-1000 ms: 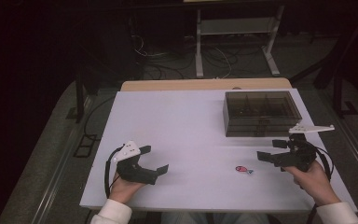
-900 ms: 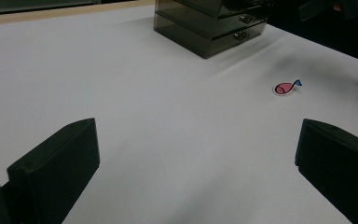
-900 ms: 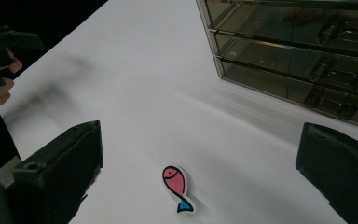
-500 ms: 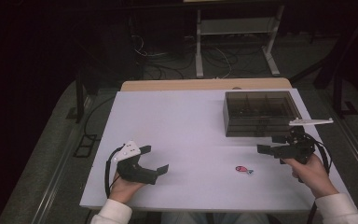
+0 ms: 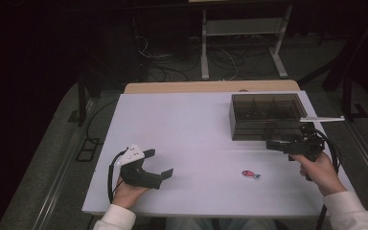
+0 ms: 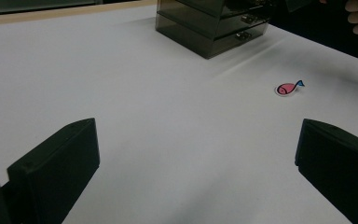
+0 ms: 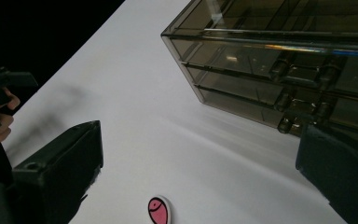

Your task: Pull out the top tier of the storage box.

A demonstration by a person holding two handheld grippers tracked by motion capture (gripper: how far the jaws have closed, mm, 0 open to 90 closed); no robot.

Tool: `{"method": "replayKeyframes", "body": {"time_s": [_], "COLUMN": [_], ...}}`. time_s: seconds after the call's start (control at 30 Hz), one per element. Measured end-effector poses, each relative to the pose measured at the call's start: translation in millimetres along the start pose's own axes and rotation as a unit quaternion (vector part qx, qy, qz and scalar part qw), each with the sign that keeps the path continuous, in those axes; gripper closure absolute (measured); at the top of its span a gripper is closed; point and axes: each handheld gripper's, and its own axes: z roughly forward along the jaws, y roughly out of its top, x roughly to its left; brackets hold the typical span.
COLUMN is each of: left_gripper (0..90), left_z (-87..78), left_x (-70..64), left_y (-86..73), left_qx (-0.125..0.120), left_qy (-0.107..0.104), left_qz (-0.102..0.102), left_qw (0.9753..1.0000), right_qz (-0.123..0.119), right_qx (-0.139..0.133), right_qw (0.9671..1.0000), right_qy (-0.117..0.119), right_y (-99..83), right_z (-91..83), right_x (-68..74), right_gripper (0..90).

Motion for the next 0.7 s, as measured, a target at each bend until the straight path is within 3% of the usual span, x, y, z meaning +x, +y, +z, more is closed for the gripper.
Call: {"method": "replayKeyframes", "body": {"time_s": [0.4, 0.7], "left_gripper": [0.0, 0.0], "left_z": [0.0, 0.2], "left_x": [0.1, 0.2], "left_y": [0.0, 0.0], "left_qx": [0.0, 0.0], "left_qy": [0.001, 0.0], "left_qz": [0.0, 0.001], "left_qw": [1.0, 1.0], "right_qz": [0.023, 0.047], "right_qx": [-0.014, -0.025], "right_qw": [0.9996, 0.9986], "right_qy": [-0.003, 0.008], "right_y": [5.2, 7.9], "right_z": [4.4, 8.7], "right_x": [-12.4, -20.6], "right_gripper": [0.9, 1.1]}}
